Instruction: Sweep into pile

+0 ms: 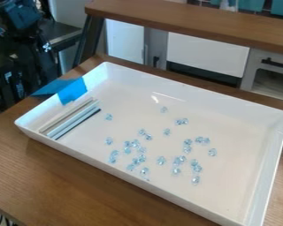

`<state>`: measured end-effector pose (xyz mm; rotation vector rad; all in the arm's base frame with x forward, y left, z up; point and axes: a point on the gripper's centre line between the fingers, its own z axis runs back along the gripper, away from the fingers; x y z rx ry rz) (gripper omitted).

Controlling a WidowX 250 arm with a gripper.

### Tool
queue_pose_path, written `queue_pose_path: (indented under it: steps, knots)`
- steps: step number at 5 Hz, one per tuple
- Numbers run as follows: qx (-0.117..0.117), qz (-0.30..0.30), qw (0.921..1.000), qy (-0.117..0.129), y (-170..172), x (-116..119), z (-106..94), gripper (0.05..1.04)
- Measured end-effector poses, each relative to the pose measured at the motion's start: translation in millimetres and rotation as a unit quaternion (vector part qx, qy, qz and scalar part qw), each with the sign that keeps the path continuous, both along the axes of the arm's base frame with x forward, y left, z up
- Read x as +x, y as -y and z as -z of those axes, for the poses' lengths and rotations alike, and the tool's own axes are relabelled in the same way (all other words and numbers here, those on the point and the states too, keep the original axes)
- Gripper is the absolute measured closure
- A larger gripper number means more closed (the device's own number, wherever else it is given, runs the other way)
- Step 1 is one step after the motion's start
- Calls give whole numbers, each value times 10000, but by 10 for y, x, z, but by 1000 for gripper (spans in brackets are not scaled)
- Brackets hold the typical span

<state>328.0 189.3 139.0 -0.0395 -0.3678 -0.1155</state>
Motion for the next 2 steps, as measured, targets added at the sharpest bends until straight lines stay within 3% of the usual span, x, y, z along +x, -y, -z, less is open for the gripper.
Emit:
queue_pose_path:
  steps: [1,2]
  knots:
    - [-109,-19,9998,-149,14,-13,123,83]
    - [23,-171,9991,-384,78,13,186,83]
